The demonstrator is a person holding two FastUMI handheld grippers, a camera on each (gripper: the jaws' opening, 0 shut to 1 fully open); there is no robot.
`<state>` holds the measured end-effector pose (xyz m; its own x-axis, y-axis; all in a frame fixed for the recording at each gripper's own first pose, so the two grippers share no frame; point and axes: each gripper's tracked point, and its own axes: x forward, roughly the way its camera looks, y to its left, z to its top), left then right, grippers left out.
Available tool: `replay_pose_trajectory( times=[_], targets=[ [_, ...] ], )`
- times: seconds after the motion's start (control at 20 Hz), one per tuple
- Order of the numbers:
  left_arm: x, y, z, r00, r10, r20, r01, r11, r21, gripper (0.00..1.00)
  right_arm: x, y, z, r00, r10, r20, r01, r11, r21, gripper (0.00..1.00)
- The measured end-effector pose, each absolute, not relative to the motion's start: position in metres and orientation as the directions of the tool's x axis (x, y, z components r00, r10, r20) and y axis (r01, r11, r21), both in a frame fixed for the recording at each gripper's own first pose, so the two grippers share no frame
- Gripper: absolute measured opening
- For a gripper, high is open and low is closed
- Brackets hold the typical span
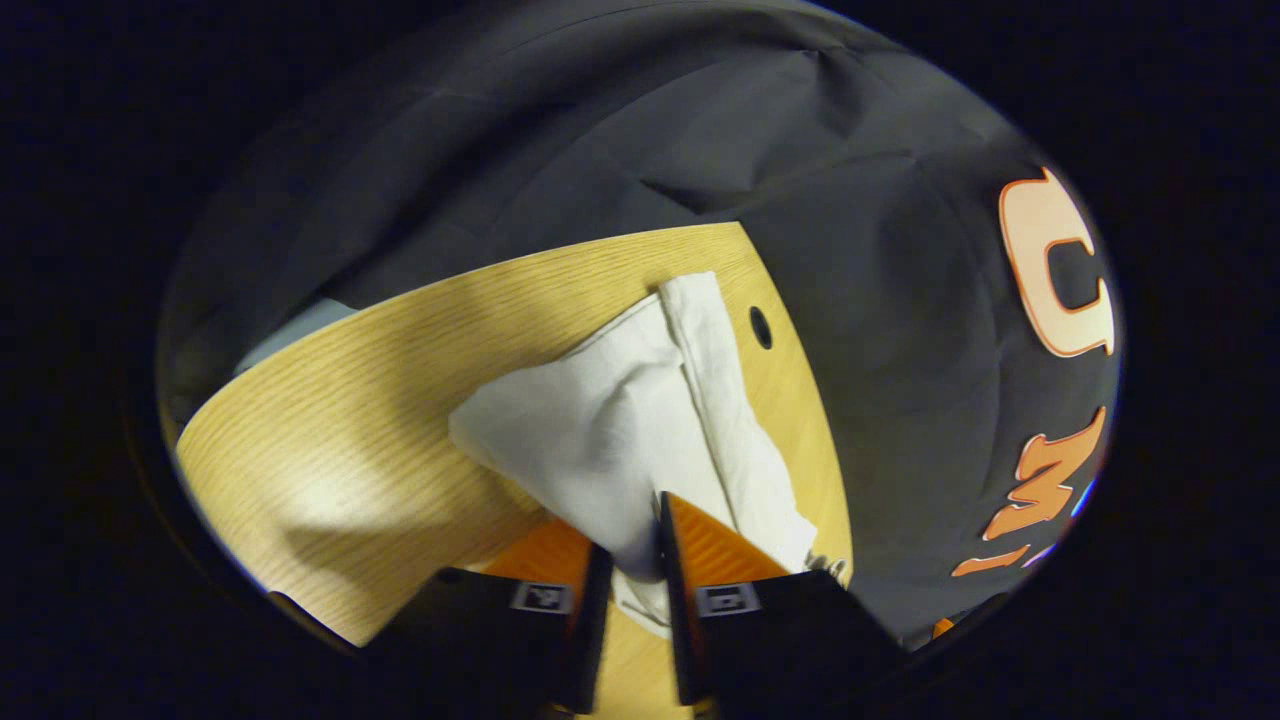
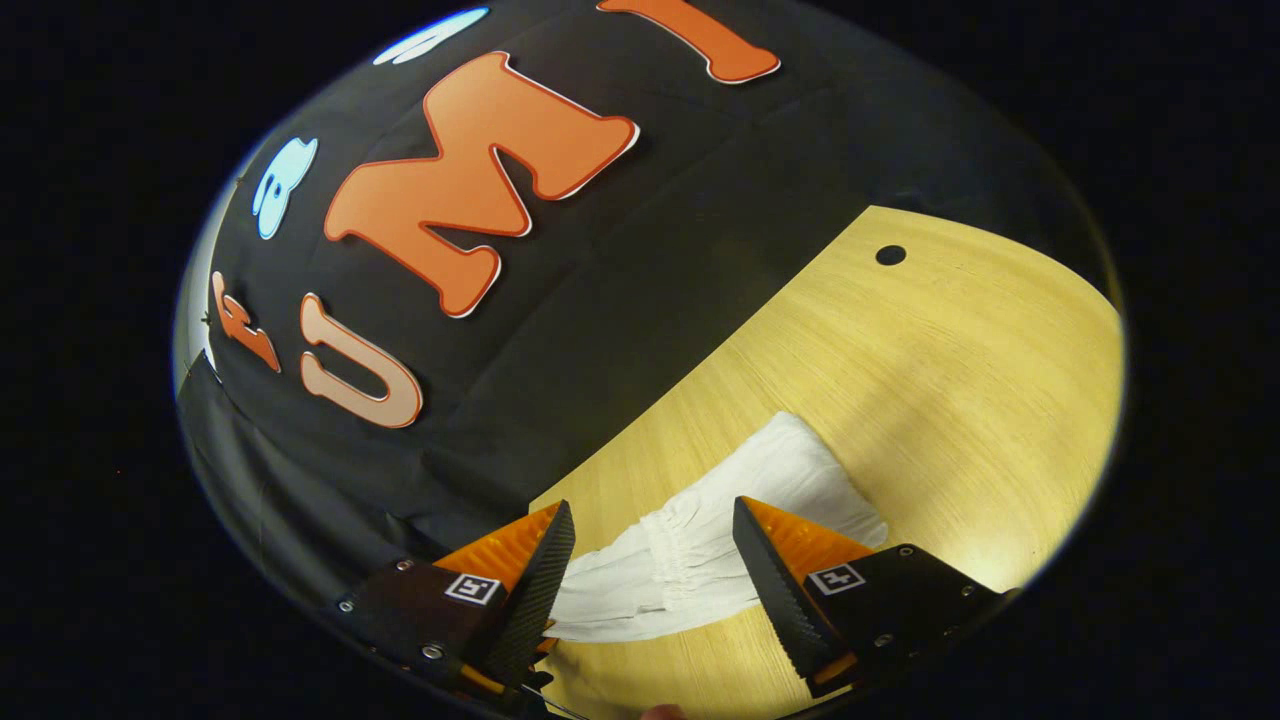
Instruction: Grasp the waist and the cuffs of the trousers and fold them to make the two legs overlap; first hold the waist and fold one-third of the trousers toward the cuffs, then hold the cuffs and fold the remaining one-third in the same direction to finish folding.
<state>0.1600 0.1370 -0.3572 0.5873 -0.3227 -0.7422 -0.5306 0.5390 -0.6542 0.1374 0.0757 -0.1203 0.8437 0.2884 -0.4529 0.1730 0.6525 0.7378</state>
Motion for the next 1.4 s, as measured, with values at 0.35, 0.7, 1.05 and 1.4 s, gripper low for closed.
replay_pose_trajectory(
  times=[0.35,0.7,1.05,1.4],
  targets=[
    [0.164,0.133,-0.31,0.627,-0.259,-0.735,-0.452,0.648,-0.613,0.09,0.13,0.043,-0.131,0.85,0.244,-0.467,0.178,0.7,0.691,0.96],
    [0.174,0.1,-0.22,0.726,-0.209,-0.655,-0.366,0.689,-0.625,0.07,0.134,0.023,-0.125,0.856,0.292,-0.426,0.116,0.696,0.709,0.96],
    [0.191,0.041,-0.129,0.801,-0.235,-0.55,-0.189,0.774,-0.605,0.07,0.135,-0.009,-0.109,0.883,0.268,-0.386,0.067,0.742,0.667,0.97],
    [0.198,-0.039,-0.074,0.823,-0.288,-0.49,-0.049,0.822,-0.567,0.07,0.127,-0.04,-0.1,0.901,0.26,-0.347,0.046,0.737,0.674,0.96]
  ],
)
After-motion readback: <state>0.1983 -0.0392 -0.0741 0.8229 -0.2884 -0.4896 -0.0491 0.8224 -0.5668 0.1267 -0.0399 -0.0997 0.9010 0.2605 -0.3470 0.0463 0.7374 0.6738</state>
